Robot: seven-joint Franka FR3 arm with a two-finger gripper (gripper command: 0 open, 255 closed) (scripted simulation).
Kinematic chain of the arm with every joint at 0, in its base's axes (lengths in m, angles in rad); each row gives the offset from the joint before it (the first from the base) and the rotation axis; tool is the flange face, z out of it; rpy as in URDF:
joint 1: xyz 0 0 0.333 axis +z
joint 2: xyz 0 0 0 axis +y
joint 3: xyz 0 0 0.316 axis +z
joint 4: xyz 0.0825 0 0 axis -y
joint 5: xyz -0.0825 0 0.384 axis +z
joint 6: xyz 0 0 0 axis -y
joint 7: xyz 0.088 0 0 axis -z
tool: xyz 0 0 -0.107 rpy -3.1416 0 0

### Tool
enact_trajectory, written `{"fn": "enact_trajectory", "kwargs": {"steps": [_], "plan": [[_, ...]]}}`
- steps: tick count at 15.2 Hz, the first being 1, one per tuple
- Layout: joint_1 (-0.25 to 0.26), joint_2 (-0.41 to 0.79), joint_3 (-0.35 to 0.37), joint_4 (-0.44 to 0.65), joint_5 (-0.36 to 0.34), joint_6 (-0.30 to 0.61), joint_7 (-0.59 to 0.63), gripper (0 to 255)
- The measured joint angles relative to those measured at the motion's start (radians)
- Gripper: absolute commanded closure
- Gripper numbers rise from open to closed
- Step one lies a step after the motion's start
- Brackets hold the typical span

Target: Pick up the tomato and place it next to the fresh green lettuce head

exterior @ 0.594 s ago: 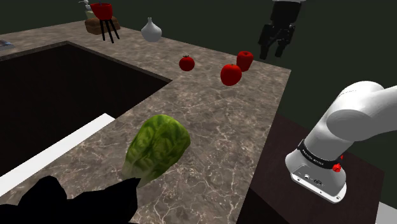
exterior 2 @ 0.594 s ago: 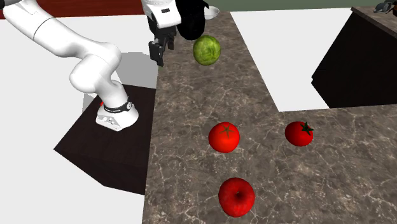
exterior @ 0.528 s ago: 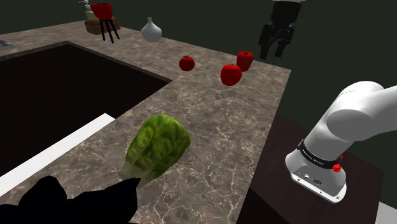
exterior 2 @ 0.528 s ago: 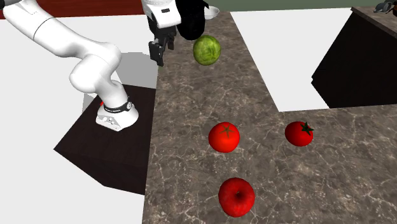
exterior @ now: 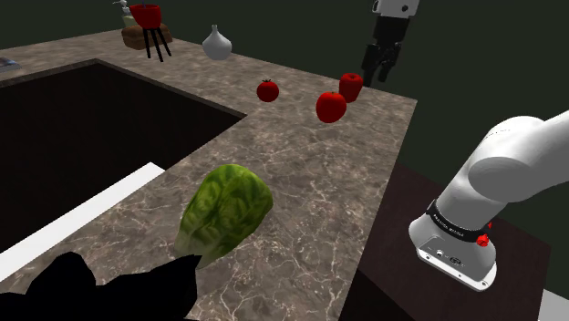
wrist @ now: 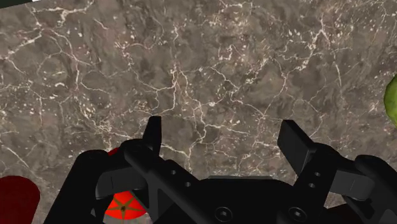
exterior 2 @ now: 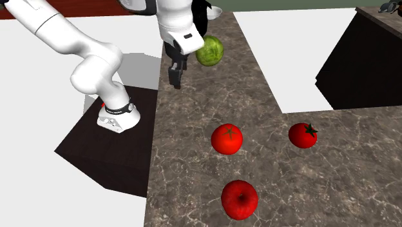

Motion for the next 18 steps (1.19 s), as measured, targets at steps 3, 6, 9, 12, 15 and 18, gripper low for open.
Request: {"fn": "enact_trajectory", "kwargs": {"steps": [3, 6, 9, 12, 15, 18], "plan": [[0.006, 0.093, -0.047, 0.037, -0.024, 0.068, -0.103, 0], [0.019, 0.196, -0.085, 0.081, -0.031, 0.139, -0.200, 0], [0.031, 0.309, -0.121, 0.157, -0.025, 0.188, -0.301, 0], [0.039, 0.425, -0.155, 0.238, -0.007, 0.232, -0.408, 0], [0.041, 0.528, -0.177, 0.321, 0.020, 0.262, -0.511, 0], [0.040, 0.628, -0.187, 0.391, 0.053, 0.296, -0.592, 0]]}}
